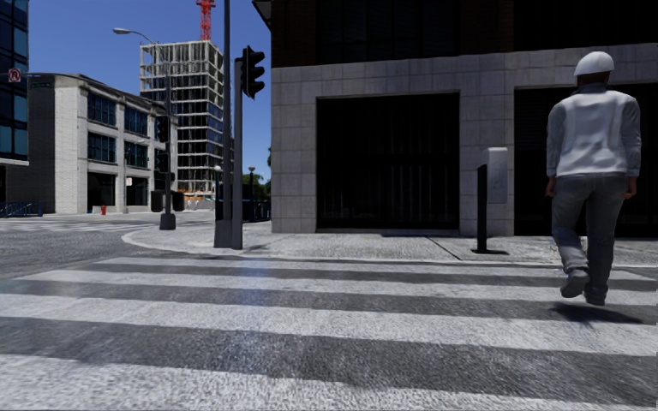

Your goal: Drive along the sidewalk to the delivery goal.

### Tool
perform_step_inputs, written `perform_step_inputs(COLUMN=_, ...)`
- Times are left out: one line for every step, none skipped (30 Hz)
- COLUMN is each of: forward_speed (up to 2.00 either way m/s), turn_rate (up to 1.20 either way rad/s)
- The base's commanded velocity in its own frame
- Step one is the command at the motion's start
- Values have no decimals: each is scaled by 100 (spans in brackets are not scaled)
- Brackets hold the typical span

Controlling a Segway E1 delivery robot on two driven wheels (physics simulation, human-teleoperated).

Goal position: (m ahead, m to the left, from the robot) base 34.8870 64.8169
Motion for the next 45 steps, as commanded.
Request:
perform_step_inputs(forward_speed=198, turn_rate=8)
perform_step_inputs(forward_speed=198, turn_rate=11)
perform_step_inputs(forward_speed=198, turn_rate=15)
perform_step_inputs(forward_speed=198, turn_rate=15)
perform_step_inputs(forward_speed=198, turn_rate=17)
perform_step_inputs(forward_speed=198, turn_rate=21)
perform_step_inputs(forward_speed=198, turn_rate=25)
perform_step_inputs(forward_speed=198, turn_rate=26)
perform_step_inputs(forward_speed=198, turn_rate=26)
perform_step_inputs(forward_speed=198, turn_rate=26)
perform_step_inputs(forward_speed=198, turn_rate=26)
perform_step_inputs(forward_speed=198, turn_rate=26)
perform_step_inputs(forward_speed=198, turn_rate=26)
perform_step_inputs(forward_speed=198, turn_rate=27)
perform_step_inputs(forward_speed=198, turn_rate=27)
perform_step_inputs(forward_speed=198, turn_rate=27)
perform_step_inputs(forward_speed=198, turn_rate=27)
perform_step_inputs(forward_speed=198, turn_rate=27)
perform_step_inputs(forward_speed=198, turn_rate=27)
perform_step_inputs(forward_speed=198, turn_rate=27)
perform_step_inputs(forward_speed=198, turn_rate=27)
perform_step_inputs(forward_speed=198, turn_rate=27)
perform_step_inputs(forward_speed=198, turn_rate=27)
perform_step_inputs(forward_speed=198, turn_rate=27)
perform_step_inputs(forward_speed=198, turn_rate=27)
perform_step_inputs(forward_speed=198, turn_rate=27)
perform_step_inputs(forward_speed=198, turn_rate=27)
perform_step_inputs(forward_speed=198, turn_rate=27)
perform_step_inputs(forward_speed=198, turn_rate=27)
perform_step_inputs(forward_speed=198, turn_rate=27)
perform_step_inputs(forward_speed=198, turn_rate=0)
perform_step_inputs(forward_speed=198, turn_rate=0)
perform_step_inputs(forward_speed=198, turn_rate=0)
perform_step_inputs(forward_speed=198, turn_rate=0)
perform_step_inputs(forward_speed=198, turn_rate=0)
perform_step_inputs(forward_speed=198, turn_rate=0)
perform_step_inputs(forward_speed=198, turn_rate=0)
perform_step_inputs(forward_speed=198, turn_rate=0)
perform_step_inputs(forward_speed=198, turn_rate=0)
perform_step_inputs(forward_speed=198, turn_rate=0)
perform_step_inputs(forward_speed=198, turn_rate=0)
perform_step_inputs(forward_speed=198, turn_rate=0)
perform_step_inputs(forward_speed=198, turn_rate=0)
perform_step_inputs(forward_speed=198, turn_rate=0)
perform_step_inputs(forward_speed=198, turn_rate=0)
